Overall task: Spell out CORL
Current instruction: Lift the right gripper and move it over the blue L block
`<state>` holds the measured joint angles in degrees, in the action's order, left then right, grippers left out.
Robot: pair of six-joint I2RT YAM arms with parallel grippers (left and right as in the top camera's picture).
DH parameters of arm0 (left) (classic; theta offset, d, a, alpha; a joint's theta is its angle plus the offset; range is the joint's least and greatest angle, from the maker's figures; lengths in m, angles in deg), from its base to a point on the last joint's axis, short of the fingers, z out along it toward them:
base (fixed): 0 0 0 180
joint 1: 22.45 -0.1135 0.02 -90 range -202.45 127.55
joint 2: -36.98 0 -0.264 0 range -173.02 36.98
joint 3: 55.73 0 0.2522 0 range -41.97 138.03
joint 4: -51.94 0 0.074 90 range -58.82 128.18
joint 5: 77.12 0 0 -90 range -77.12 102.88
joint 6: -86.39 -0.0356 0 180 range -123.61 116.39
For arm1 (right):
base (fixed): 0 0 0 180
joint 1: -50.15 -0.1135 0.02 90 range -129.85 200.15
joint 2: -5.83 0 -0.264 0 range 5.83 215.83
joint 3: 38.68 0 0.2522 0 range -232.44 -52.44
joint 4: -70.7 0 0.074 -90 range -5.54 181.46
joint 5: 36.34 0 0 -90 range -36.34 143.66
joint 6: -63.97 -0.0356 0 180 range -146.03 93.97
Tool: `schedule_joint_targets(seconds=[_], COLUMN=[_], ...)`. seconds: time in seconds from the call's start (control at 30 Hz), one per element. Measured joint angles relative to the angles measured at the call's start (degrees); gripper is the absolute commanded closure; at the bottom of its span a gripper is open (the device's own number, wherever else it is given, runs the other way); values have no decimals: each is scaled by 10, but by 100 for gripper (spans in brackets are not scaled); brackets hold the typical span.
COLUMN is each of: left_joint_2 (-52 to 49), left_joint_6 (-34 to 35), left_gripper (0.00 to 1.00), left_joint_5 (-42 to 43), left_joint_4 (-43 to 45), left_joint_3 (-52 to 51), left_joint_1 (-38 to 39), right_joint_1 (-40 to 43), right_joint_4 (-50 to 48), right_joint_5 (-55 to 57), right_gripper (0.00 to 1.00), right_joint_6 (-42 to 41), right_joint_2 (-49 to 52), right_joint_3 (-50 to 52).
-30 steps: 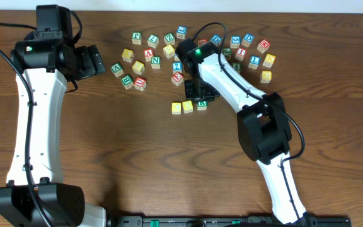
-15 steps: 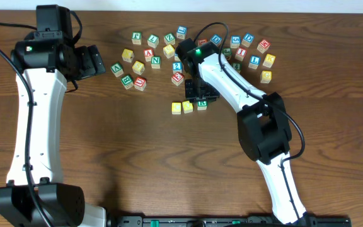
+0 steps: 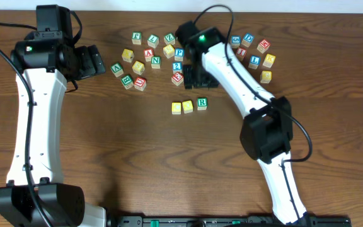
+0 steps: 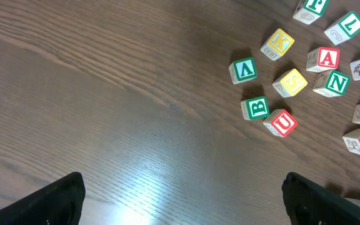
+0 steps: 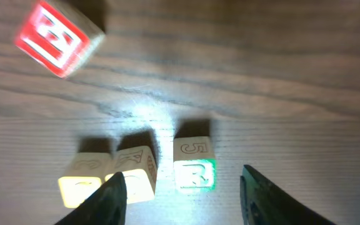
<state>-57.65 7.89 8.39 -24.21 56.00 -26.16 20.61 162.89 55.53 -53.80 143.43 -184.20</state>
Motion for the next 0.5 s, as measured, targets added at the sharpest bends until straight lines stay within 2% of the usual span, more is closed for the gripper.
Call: schedule_joint_targets(seconds=[0.2,0.5], left_joint_2=[0,0], left_joint_6=[0,0], left_gripper=[1,1], left_joint_5=[0,0], left_joint_4=[0,0], left_joint_3=[0,0], left_joint_1=[0,0], right_joint_1=[59,181], right_joint_4=[-26,-125], right_joint_5=[1,4], right_gripper=[41,40], right_joint_6=[17,26], right_joint_2=[-1,-1], right_joint_3=[-81,-87])
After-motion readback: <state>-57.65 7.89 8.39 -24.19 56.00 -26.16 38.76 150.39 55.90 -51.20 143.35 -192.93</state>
